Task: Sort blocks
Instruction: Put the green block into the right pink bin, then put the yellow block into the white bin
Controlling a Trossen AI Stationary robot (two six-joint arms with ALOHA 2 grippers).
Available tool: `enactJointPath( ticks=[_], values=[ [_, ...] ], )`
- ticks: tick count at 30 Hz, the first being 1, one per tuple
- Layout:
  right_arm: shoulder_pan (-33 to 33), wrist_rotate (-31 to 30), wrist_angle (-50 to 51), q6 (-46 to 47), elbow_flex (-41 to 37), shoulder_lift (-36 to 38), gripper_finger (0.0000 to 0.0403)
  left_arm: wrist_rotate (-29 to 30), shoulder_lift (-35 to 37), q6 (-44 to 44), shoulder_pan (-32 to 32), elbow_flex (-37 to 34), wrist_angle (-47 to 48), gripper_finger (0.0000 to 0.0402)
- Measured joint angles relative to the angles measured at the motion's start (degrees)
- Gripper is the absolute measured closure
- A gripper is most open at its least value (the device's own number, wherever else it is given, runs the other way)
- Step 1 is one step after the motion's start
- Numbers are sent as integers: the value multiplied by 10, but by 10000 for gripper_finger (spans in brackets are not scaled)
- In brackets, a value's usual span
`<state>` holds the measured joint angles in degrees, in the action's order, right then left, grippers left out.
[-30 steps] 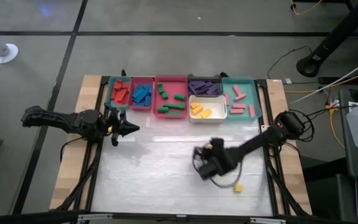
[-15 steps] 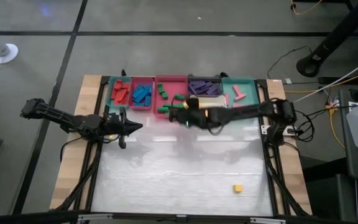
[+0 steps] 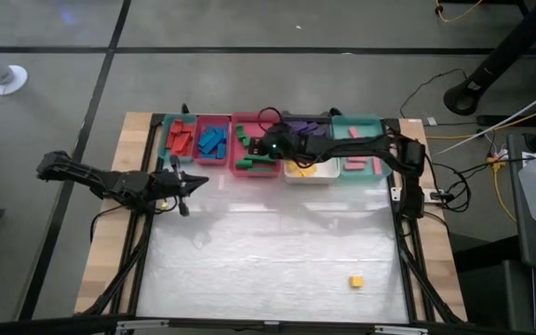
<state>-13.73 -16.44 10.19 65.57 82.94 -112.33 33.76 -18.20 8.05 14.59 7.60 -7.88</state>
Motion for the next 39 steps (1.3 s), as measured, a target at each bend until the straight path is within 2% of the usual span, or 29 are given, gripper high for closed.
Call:
enactJointPath(
  ticks=[6, 13, 18, 23, 26, 30, 35, 39],
  values=[
    [-14, 71, -67, 1, 0, -12, 259, -17, 88, -6, 0, 0, 81, 400],
    [-18, 77, -74, 1, 0, -12, 241, -30, 181, 12, 0, 0, 156, 400],
    [-14, 75, -66, -35, 0, -6, 242, -44, 180, 19, 0, 1, 171, 400],
    [5, 87, -44, -78, 0, 40, 248, -69, 180, -2, 0, -2, 179, 400],
    [33, 88, -9, -88, 1, 76, 251, -141, 180, -32, 0, -20, 176, 400],
    [91, 69, 26, -68, 1, 118, 254, -213, 176, -34, 0, -46, 121, 400],
    [179, 40, 52, 49, 1, 143, 254, -216, 174, -3, -3, -71, 53, 400],
    [253, 40, 100, 155, 1, 147, 254, -220, 169, 2, -18, -71, 54, 400]
  ],
)
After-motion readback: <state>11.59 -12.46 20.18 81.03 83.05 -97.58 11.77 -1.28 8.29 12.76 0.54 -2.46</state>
